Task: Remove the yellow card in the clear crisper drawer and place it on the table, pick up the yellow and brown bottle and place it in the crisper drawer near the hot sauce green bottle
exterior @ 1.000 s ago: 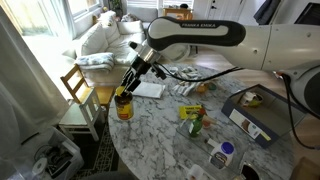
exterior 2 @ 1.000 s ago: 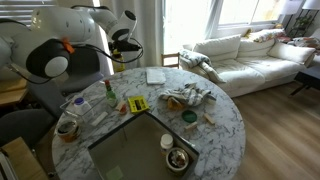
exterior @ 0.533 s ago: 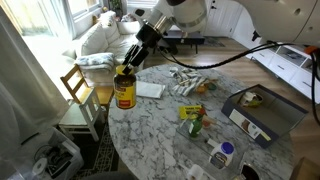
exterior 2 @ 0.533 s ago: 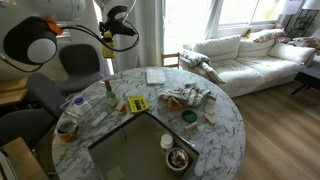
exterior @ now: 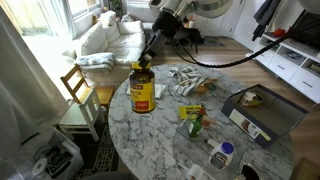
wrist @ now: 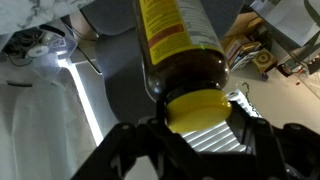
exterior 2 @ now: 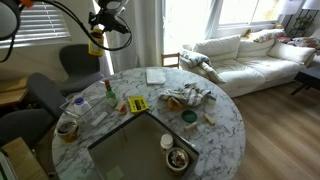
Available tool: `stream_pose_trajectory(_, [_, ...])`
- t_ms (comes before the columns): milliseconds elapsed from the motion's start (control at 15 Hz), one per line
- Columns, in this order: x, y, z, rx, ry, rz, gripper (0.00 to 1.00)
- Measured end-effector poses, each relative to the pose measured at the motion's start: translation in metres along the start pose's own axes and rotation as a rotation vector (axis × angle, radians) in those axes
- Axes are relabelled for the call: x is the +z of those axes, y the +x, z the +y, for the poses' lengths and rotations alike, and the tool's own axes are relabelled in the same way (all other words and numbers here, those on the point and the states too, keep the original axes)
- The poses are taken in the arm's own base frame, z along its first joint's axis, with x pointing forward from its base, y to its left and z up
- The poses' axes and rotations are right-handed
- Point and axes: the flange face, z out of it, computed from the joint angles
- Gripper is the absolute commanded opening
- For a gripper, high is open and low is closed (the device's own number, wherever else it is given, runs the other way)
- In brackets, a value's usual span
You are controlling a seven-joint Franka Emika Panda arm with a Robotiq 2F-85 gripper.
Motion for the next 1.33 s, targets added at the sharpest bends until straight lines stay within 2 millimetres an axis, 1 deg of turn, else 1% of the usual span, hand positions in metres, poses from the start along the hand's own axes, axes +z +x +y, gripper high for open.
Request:
stream_pose_trajectory(267, [-0.022,-0.041,-0.009,0.095,-0.066,-0.061,0.37])
stream_pose_trajectory(400, [-0.029,-0.061,-0.018,0.126,-0.093,-0.095,0.37])
stream_pose_trajectory(467, [-0.031,-0.072,-0.023,0.141,-0.103,-0.113,0.62])
stream_pose_trajectory(600, [-0.028,-0.089,-0.033,0.152,-0.128,-0.139,0.62])
stream_pose_trajectory(800, [-0.025,-0.096,-0.042,0.157,-0.145,-0.149,0.62])
stream_pose_trajectory(867, [-0.025,-0.096,-0.043,0.157,-0.146,-0.151,0.37])
stream_pose_trajectory(1000, [-0.024,-0.098,-0.043,0.161,-0.142,-0.155,0.37])
stream_pose_trajectory(1067, [-0.023,-0.102,-0.041,0.168,-0.131,-0.165,0.37])
stream_pose_trajectory(1333, [-0.015,-0.134,-0.034,0.179,-0.046,-0.215,0.37])
